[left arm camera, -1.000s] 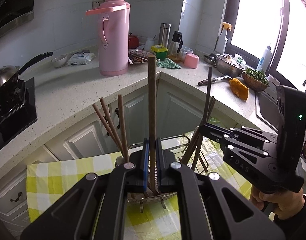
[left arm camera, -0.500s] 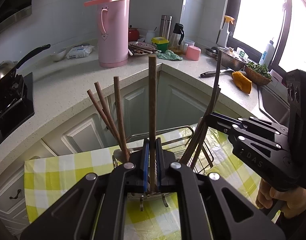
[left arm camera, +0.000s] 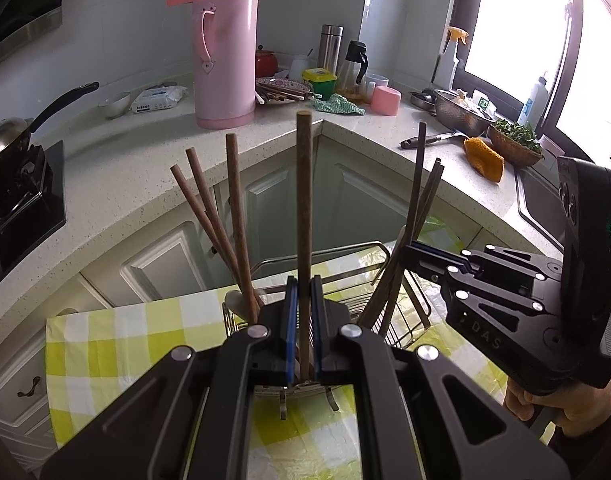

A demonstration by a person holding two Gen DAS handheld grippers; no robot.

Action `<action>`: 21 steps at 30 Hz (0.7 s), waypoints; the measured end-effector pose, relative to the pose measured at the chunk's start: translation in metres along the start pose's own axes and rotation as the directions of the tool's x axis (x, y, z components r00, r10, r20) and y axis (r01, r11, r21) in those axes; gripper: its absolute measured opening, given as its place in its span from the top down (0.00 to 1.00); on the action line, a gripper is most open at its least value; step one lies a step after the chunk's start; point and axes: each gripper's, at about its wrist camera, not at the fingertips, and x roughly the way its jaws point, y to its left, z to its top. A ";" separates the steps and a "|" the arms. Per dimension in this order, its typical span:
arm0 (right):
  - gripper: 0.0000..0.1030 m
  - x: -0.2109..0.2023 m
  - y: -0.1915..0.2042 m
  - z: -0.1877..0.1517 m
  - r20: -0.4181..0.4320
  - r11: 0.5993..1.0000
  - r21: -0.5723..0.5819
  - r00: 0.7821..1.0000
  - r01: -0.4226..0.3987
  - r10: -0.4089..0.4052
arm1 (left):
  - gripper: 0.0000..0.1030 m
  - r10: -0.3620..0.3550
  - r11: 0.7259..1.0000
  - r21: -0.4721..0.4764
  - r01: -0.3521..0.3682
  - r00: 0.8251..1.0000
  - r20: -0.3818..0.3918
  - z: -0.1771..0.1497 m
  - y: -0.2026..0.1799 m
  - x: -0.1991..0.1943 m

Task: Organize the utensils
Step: 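Carry both upright chopsticks over the wire holder and lower them inside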

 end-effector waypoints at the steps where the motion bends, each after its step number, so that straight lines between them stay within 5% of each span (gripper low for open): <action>1: 0.93 0.000 0.000 0.000 0.004 1.000 -0.001 1.000 0.002 -0.002 | 0.94 0.000 1.000 -0.001 0.000 1.000 -0.001 0.000 0.000 0.000; 21: 0.92 0.005 0.003 -0.006 -0.019 0.998 -0.037 0.999 0.047 -0.047 | 0.94 -0.004 1.000 0.009 0.004 1.000 0.004 -0.001 -0.004 -0.002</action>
